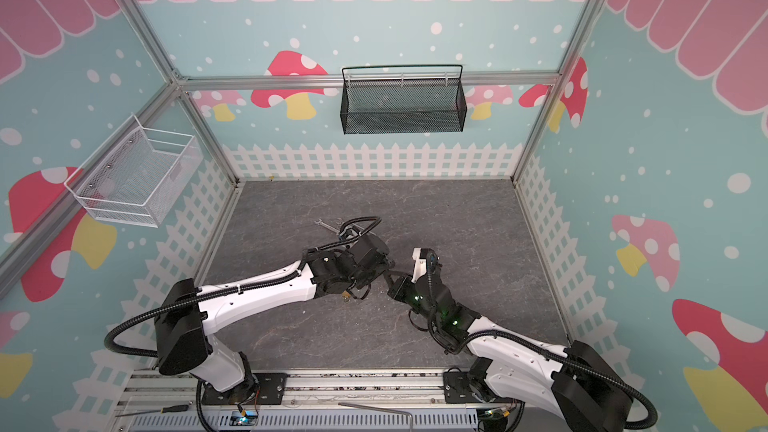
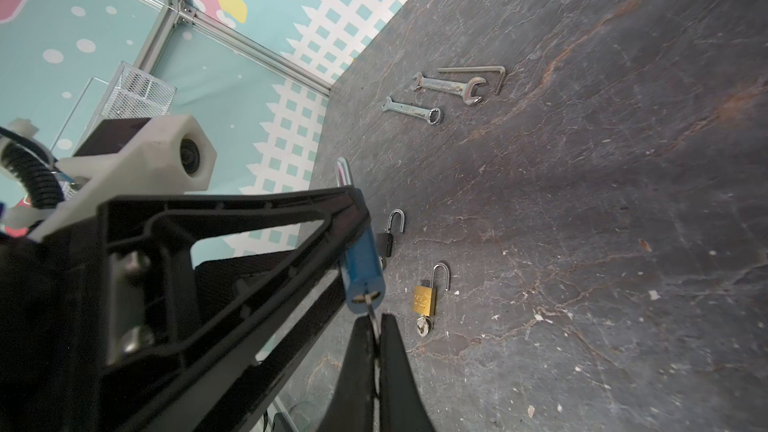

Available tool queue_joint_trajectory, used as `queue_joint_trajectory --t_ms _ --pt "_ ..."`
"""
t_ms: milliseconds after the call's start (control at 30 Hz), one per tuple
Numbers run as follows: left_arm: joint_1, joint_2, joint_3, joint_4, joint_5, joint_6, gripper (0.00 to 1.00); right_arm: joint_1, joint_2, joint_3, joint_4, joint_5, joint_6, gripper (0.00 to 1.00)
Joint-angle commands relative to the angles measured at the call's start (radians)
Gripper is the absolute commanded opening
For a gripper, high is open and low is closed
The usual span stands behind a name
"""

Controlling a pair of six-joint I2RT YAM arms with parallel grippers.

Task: Unlock with the key
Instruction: 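Insert and turn the key in the blue padlock while the left gripper holds it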

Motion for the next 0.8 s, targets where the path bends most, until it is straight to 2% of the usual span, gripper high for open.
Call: queue_joint_trajectory --t_ms 0,200,367,767 --pt "-0.073 -0.065 -0.008 0.060 0.155 -0.046 0.00 -0.018 0.009 0.035 0.060 0.046 0.046 0.00" --pt "-0.073 -0.091 -0.085 0.147 0.160 -0.085 0.00 -0.021 0.007 0.033 0.109 -0.051 0.160 0.00" --pt "-0.073 -0.120 -0.133 0.197 0.164 -0.112 0.00 -0.026 -0.005 0.025 0.117 -0.074 0.220 0.00" --pt "-0.074 -0.148 -0.170 0.242 0.143 -0.082 0.00 -0.071 -0.033 0.006 0.198 -0.171 0.348 0.00"
